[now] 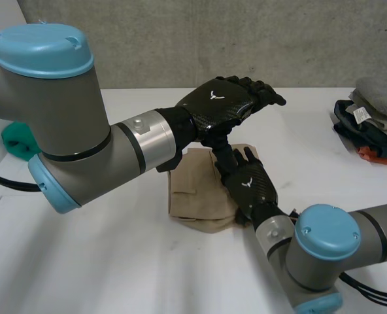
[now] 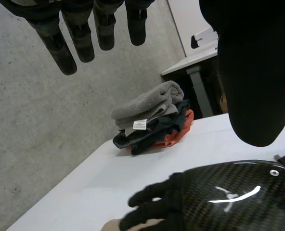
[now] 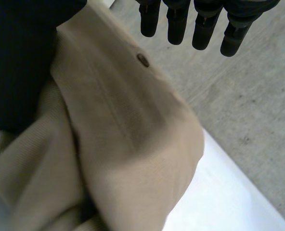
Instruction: Fold the laundry.
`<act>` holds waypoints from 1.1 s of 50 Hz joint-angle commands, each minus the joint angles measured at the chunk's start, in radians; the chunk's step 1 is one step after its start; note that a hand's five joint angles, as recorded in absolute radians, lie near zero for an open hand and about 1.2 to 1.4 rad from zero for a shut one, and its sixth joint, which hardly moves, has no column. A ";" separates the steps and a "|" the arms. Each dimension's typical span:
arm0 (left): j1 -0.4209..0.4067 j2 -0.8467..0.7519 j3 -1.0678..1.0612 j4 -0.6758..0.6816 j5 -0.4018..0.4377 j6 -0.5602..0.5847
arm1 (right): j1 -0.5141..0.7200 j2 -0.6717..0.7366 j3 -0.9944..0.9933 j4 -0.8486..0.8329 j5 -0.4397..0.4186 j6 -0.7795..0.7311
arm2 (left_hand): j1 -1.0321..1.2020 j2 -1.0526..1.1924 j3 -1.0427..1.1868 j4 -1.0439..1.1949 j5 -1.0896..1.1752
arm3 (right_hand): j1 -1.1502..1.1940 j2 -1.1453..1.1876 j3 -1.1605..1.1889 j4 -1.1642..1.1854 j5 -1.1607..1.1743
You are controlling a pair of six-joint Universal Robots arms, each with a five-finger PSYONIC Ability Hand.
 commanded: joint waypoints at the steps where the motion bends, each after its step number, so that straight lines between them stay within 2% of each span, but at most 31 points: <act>1: 0.002 0.000 0.000 0.000 -0.001 0.000 | -0.003 0.033 -0.071 -0.024 -0.007 -0.005 | 0.049 0.035 0.028 0.038 0.022 | 0.135 0.149 0.138 0.132 0.125; 7: 0.010 0.000 0.002 0.002 -0.001 0.000 | -0.005 0.050 -0.111 -0.026 -0.008 0.000 | 0.049 0.035 0.028 0.038 0.022 | 0.350 0.364 0.353 0.347 0.339; 11: 0.012 0.000 0.003 0.003 0.001 0.002 | -0.005 0.077 -0.156 -0.012 -0.010 0.000 | 0.052 0.038 0.031 0.041 0.025 | 0.573 0.587 0.576 0.570 0.562; 15: 0.013 0.000 0.005 0.005 0.001 0.002 | -0.005 0.106 -0.203 0.003 -0.015 -0.003 | 0.052 0.038 0.031 0.041 0.025 | 0.953 0.968 0.957 0.951 0.943; 16: 0.013 0.000 0.005 0.005 0.001 0.002 | -0.005 0.114 -0.220 0.014 -0.019 -0.003 | 0.052 0.038 0.031 0.041 0.025 | 1.180 1.195 1.184 1.178 1.170; 26: 0.028 0.012 0.016 0.029 -0.002 0.003 | -0.017 0.065 -0.306 0.022 -0.031 0.012 | 0.052 0.038 0.031 0.041 0.025 | 1.183 1.197 1.186 1.180 1.172; 29: 0.038 0.039 0.019 0.045 -0.009 -0.001 | -0.062 0.031 -0.354 0.014 -0.044 0.015 | 0.052 0.038 0.031 0.041 0.025 | 1.183 1.197 1.186 1.180 1.172; 35: 0.054 0.098 0.022 0.095 -0.030 -0.047 | -0.195 -0.033 -0.467 -0.009 -0.073 0.043 | 0.052 0.038 0.031 0.041 0.025 | 1.183 1.197 1.186 1.180 1.172; 42: 0.077 0.130 0.022 0.121 -0.032 -0.101 | -0.433 -0.064 -0.665 -0.044 -0.145 0.265 | 0.055 0.041 0.034 0.044 0.028 | 1.183 1.197 1.186 1.180 1.172; 47: 0.076 0.133 0.014 0.123 -0.032 -0.112 | -0.562 -0.035 -0.733 -0.044 -0.156 0.334 | 0.061 0.047 0.040 0.049 0.033 | 1.183 1.197 1.186 1.180 1.172; 51: 0.070 0.131 -0.001 0.123 -0.032 -0.110 | -0.667 0.019 -0.763 -0.044 -0.203 0.362 | 0.061 0.047 0.040 0.049 0.033 | 1.183 1.197 1.186 1.180 1.172; 55: 0.068 0.133 -0.018 0.123 -0.030 -0.110 | -0.767 0.089 -0.797 -0.041 -0.327 0.413 | 0.061 0.047 0.040 0.049 0.033 | 1.183 1.197 1.186 1.180 1.172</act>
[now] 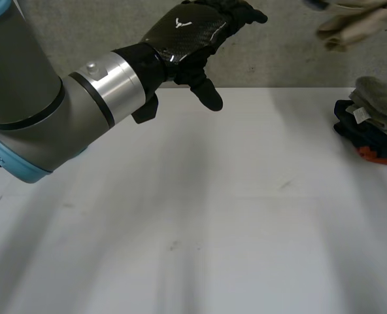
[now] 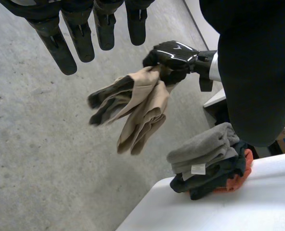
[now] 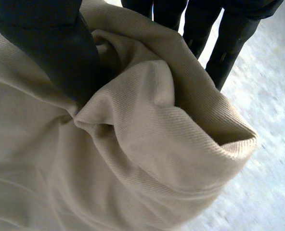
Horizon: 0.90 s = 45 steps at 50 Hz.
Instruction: Fold the laundry.
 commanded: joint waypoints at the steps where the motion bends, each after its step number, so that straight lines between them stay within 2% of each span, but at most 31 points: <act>1: -0.006 -0.002 -0.027 -0.001 0.002 0.003 | -0.192 0.139 -0.057 0.006 -0.211 0.098 | 0.061 0.047 0.038 0.049 0.033 | 0.362 0.237 0.234 0.195 0.283; 4: -0.007 -0.004 -0.029 0.000 0.000 0.003 | -0.266 0.224 -0.080 0.011 -0.344 0.182 | 0.061 0.047 0.038 0.049 0.033 | 0.362 0.237 0.234 0.195 0.283; 7: -0.009 -0.007 -0.030 0.000 0.000 0.001 | -0.329 0.307 -0.091 0.003 -0.425 0.233 | 0.061 0.047 0.038 0.049 0.033 | 0.362 0.237 0.234 0.195 0.283; 14: -0.021 -0.012 -0.044 0.000 0.000 0.004 | -0.422 0.394 -0.085 -0.023 -0.446 0.220 | 0.064 0.050 0.041 0.052 0.036 | 0.362 0.237 0.234 0.195 0.283; 22: -0.022 -0.010 -0.044 0.000 0.000 0.003 | -0.427 0.382 -0.068 -0.026 -0.486 0.221 | 0.066 0.053 0.044 0.055 0.039 | 0.362 0.237 0.234 0.195 0.283; 24: -0.024 -0.010 -0.044 -0.001 -0.001 0.003 | -0.424 0.376 -0.065 -0.022 -0.476 0.223 | 0.066 0.053 0.044 0.055 0.039 | 0.362 0.237 0.234 0.195 0.283; 25: -0.024 -0.010 -0.044 -0.001 -0.001 0.001 | -0.423 0.364 -0.060 -0.012 -0.462 0.224 | 0.066 0.053 0.044 0.055 0.039 | -0.183 -0.309 -0.312 -0.350 -0.262; 26: -0.026 -0.009 -0.046 -0.001 -0.001 0.000 | -0.422 0.352 -0.056 -0.006 -0.451 0.226 | 0.064 0.050 0.041 0.052 0.036 | -0.569 -0.695 -0.698 -0.736 -0.649; 27: -0.026 -0.008 -0.046 -0.001 -0.001 0.000 | -0.421 0.336 -0.048 0.001 -0.433 0.226 | 0.064 0.050 0.041 0.052 0.036 | -0.860 -0.985 -0.988 -1.026 -0.939; 33: -0.050 -0.001 -0.049 -0.001 -0.001 0.003 | -0.421 0.160 0.054 0.112 -0.263 0.218 | 0.066 0.053 0.044 0.055 0.039 | -0.860 -0.985 -0.988 -1.026 -0.939; 38: -0.065 0.011 -0.052 -0.001 -0.001 0.001 | -0.429 0.060 0.125 0.190 -0.204 0.171 | 0.066 0.053 0.044 0.055 0.039 | -0.860 -0.985 -0.988 -1.026 -0.939; 40: -0.072 0.024 -0.053 -0.003 -0.001 0.000 | -0.435 0.030 0.150 0.233 -0.193 0.129 | 0.064 0.050 0.041 0.052 0.036 | -0.860 -0.985 -0.988 -1.026 -0.939; 45: -0.078 0.045 -0.072 -0.001 -0.001 -0.002 | -0.496 -0.079 0.202 0.383 -0.144 -0.114 | 0.064 0.050 0.041 0.052 0.036 | -0.860 -0.985 -0.988 -1.026 -0.939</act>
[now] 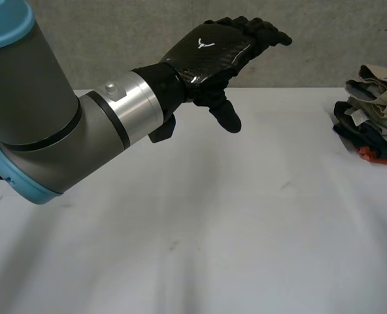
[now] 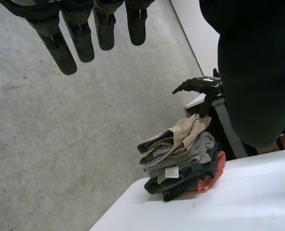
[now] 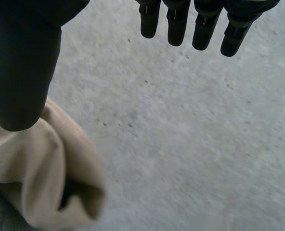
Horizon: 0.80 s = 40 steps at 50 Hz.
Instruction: Fold the laundry.
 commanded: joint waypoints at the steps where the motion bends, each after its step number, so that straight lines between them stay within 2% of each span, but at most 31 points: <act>1: -0.014 0.038 -0.022 0.001 0.000 -0.002 | -0.073 -0.139 0.069 0.193 0.079 -0.296 | 0.064 0.050 0.041 0.052 0.035 | -0.050 -0.039 -0.041 -0.042 -0.048; 6: -0.023 0.067 -0.026 0.002 0.000 -0.002 | -0.085 -0.201 0.054 0.235 0.266 -0.494 | 0.064 0.050 0.041 0.052 0.035 | -0.050 -0.039 -0.041 -0.042 -0.048; 7: -0.023 0.070 -0.025 0.004 0.000 -0.002 | -0.071 -0.214 0.049 0.232 0.328 -0.538 | 0.064 0.050 0.041 0.052 0.035 | -0.050 -0.039 -0.041 -0.042 -0.048; 9: -0.023 0.081 -0.019 0.005 0.000 -0.003 | -0.047 -0.236 0.049 0.223 0.363 -0.560 | 0.064 0.050 0.041 0.052 0.035 | -0.050 -0.039 -0.041 -0.042 -0.048; 10: -0.023 0.087 -0.016 0.007 -0.001 -0.005 | 0.005 -0.265 0.049 0.205 0.367 -0.554 | 0.061 0.047 0.038 0.049 0.032 | -0.050 -0.039 -0.041 -0.042 -0.048; 13: -0.016 0.108 -0.009 0.019 -0.023 -0.011 | 0.092 -0.314 0.072 0.162 0.338 -0.522 | 0.064 0.050 0.041 0.052 0.035 | -0.050 -0.039 -0.041 -0.042 -0.048; 16: -0.009 0.130 -0.002 0.027 -0.083 -0.011 | 0.188 -0.375 0.127 0.100 0.240 -0.471 | 0.064 0.050 0.041 0.052 0.035 | -0.050 -0.039 -0.041 -0.042 -0.048; 19: 0.020 0.148 0.012 0.028 -0.190 -0.005 | 0.261 -0.438 0.198 0.074 0.115 -0.430 | 0.064 0.050 0.041 0.052 0.035 | -0.050 -0.039 -0.041 -0.042 -0.048; 20: 0.041 0.151 0.014 0.025 -0.216 0.000 | 0.280 -0.451 0.213 0.072 0.087 -0.423 | 0.064 0.050 0.041 0.052 0.035 | -0.050 -0.039 -0.041 -0.042 -0.048; 21: 0.097 0.153 0.012 0.018 -0.262 0.007 | 0.324 -0.458 0.242 0.077 0.044 -0.416 | 0.069 0.056 0.047 0.058 0.041 | -0.050 -0.039 -0.041 -0.042 -0.048; 23: 0.171 0.154 0.001 0.004 -0.299 0.024 | 0.369 -0.458 0.273 0.094 0.004 -0.416 | 0.072 0.059 0.050 0.061 0.044 | -0.050 -0.039 -0.041 -0.042 -0.048; 24: 0.243 0.151 -0.015 -0.019 -0.342 0.059 | 0.390 -0.460 0.290 0.105 -0.008 -0.419 | 0.072 0.059 0.050 0.061 0.044 | -0.050 -0.039 -0.041 -0.042 -0.048; 27: 0.340 0.145 -0.040 -0.054 -0.379 0.139 | 0.473 -0.455 0.342 0.189 -0.010 -0.442 | 0.069 0.056 0.047 0.058 0.041 | -0.050 -0.039 -0.041 -0.042 -0.048; 28: 0.387 0.127 -0.055 -0.074 -0.402 0.206 | 0.493 -0.454 0.353 0.213 -0.010 -0.454 | 0.069 0.056 0.047 0.058 0.041 | -0.050 -0.039 -0.041 -0.042 -0.048; 31: 0.431 0.057 -0.075 -0.082 -0.425 0.323 | 0.557 -0.423 0.397 0.299 -0.008 -0.514 | 0.061 0.047 0.038 0.049 0.032 | -0.050 -0.039 -0.041 -0.042 -0.048; 32: 0.457 -0.001 -0.081 -0.079 -0.431 0.396 | 0.573 -0.412 0.408 0.318 -0.007 -0.534 | 0.052 0.038 0.030 0.041 0.023 | -0.050 -0.039 -0.041 -0.042 -0.048; 35: 0.489 -0.086 -0.074 -0.068 -0.439 0.483 | 0.617 -0.371 0.456 0.364 0.011 -0.597 | 0.046 0.032 0.024 0.035 0.017 | -0.050 -0.039 -0.041 -0.042 -0.048; 36: 0.530 -0.143 -0.062 -0.048 -0.434 0.522 | 0.627 -0.365 0.470 0.370 0.016 -0.609 | 0.031 0.018 0.009 0.020 0.003 | -0.050 -0.039 -0.041 -0.042 -0.048; 40: 0.607 -0.308 -0.004 0.043 -0.410 0.547 | 0.639 -0.349 0.540 0.372 0.042 -0.641 | 0.008 -0.006 -0.014 -0.003 -0.021 | -0.050 -0.039 -0.041 -0.042 -0.048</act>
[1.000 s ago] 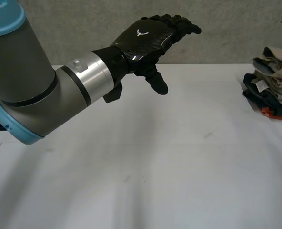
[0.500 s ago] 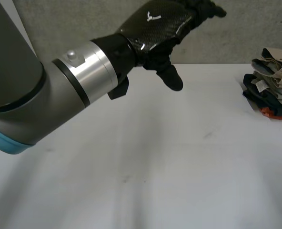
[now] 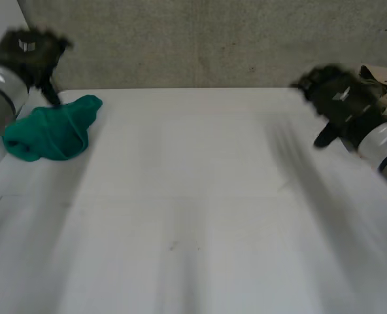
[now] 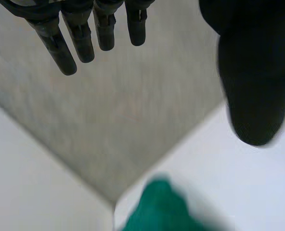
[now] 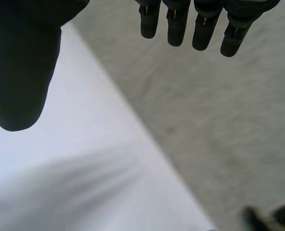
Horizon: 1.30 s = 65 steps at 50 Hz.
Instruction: Fold the laundry.
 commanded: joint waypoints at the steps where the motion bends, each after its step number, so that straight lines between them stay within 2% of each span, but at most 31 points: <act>1: 0.127 -0.280 0.078 0.127 0.037 0.119 | 0.039 0.048 0.122 0.029 0.051 -0.076 | 0.011 -0.001 -0.010 0.001 -0.016 | -0.050 -0.038 -0.041 -0.042 -0.048; 6: 0.167 -0.432 0.173 0.225 0.118 0.119 | 0.031 0.063 0.190 -0.008 0.053 -0.074 | 0.020 0.008 -0.001 0.010 -0.007 | -0.050 -0.038 -0.041 -0.042 -0.048; 7: 0.187 -0.482 0.202 0.243 0.156 0.120 | 0.030 0.064 0.205 -0.024 0.053 -0.074 | 0.022 0.011 0.002 0.012 -0.005 | -0.050 -0.038 -0.041 -0.042 -0.048; 11: 0.225 -0.575 0.266 0.266 0.248 0.114 | 0.026 0.065 0.233 -0.064 0.053 -0.077 | 0.037 0.025 0.017 0.027 0.010 | -0.050 -0.038 -0.041 -0.042 -0.048; 15: 0.233 -0.644 0.338 0.286 0.298 0.090 | 0.026 0.066 0.237 -0.082 0.054 -0.077 | 0.075 0.063 0.055 0.065 0.048 | -0.050 -0.038 -0.041 -0.042 -0.048; 22: 0.242 -0.739 0.457 0.297 0.330 0.022 | 0.026 0.083 0.237 -0.085 0.056 -0.077 | 0.105 0.093 0.084 0.095 0.078 | -0.050 -0.038 -0.041 -0.042 -0.048; 28: 0.242 -0.799 0.541 0.297 0.344 0.019 | 0.026 0.112 0.236 -0.085 0.056 -0.080 | 0.134 0.122 0.114 0.124 0.107 | -0.050 -0.038 -0.041 -0.042 -0.048; 32: 0.242 -0.831 0.581 0.296 0.344 0.017 | 0.026 0.127 0.234 -0.099 0.057 -0.082 | 0.237 0.225 0.216 0.227 0.210 | -0.050 -0.038 -0.041 -0.042 -0.048; 35: 0.241 -0.848 0.601 0.296 0.344 0.017 | 0.028 0.132 0.234 -0.102 0.057 -0.082 | 0.529 0.517 0.509 0.519 0.502 | -0.050 -0.038 -0.041 -0.042 -0.048; 36: 0.241 -0.853 0.606 0.296 0.341 0.017 | 0.028 0.132 0.234 -0.102 0.057 -0.083 | 0.862 0.850 0.841 0.852 0.835 | -0.050 -0.038 -0.041 -0.042 -0.048; 38: 0.235 -0.854 0.606 0.296 0.325 0.016 | 0.028 0.135 0.234 -0.102 0.057 -0.082 | 1.195 1.183 1.175 1.185 1.168 | -0.050 -0.038 -0.041 -0.042 -0.048; 43: 0.211 -0.831 0.558 0.297 0.249 0.016 | 0.028 0.134 0.236 -0.102 0.057 -0.082 | 1.199 1.187 1.179 1.189 1.172 | -0.050 -0.038 -0.041 -0.042 -0.048; 46: 0.198 -0.738 0.488 0.300 0.209 0.013 | 0.026 0.134 0.239 -0.102 0.056 -0.082 | 1.199 1.187 1.179 1.189 1.172 | -0.050 -0.038 -0.041 -0.042 -0.048; 47: 0.196 -0.706 0.465 0.300 0.207 0.013 | 0.028 0.134 0.239 -0.102 0.056 -0.082 | 1.127 1.115 1.107 1.117 1.100 | -0.050 -0.038 -0.041 -0.042 -0.048; 48: 0.198 -0.638 0.417 0.297 0.207 0.010 | 0.028 0.134 0.239 -0.102 0.056 -0.082 | 0.731 0.719 0.711 0.721 0.704 | -0.050 -0.038 -0.041 -0.042 -0.048; 49: 0.198 -0.601 0.382 0.294 0.209 0.010 | 0.028 0.134 0.239 -0.102 0.056 -0.082 | 0.530 0.518 0.509 0.520 0.502 | -0.050 -0.038 -0.041 -0.042 -0.048; 51: 0.198 -0.557 0.331 0.294 0.212 0.011 | 0.028 0.134 0.239 -0.102 0.054 -0.082 | 0.349 0.337 0.329 0.339 0.322 | -0.050 -0.038 -0.041 -0.042 -0.048; 56: 0.210 -0.478 0.207 0.291 0.221 0.017 | 0.026 0.134 0.243 -0.102 0.048 -0.082 | 0.319 0.307 0.299 0.309 0.292 | -0.050 -0.038 -0.041 -0.042 -0.048; 65: 0.236 -0.512 0.202 0.231 0.310 0.033 | 0.025 0.134 0.245 -0.103 0.045 -0.083 | 0.340 0.328 0.319 0.330 0.313 | -0.050 -0.038 -0.041 -0.042 -0.048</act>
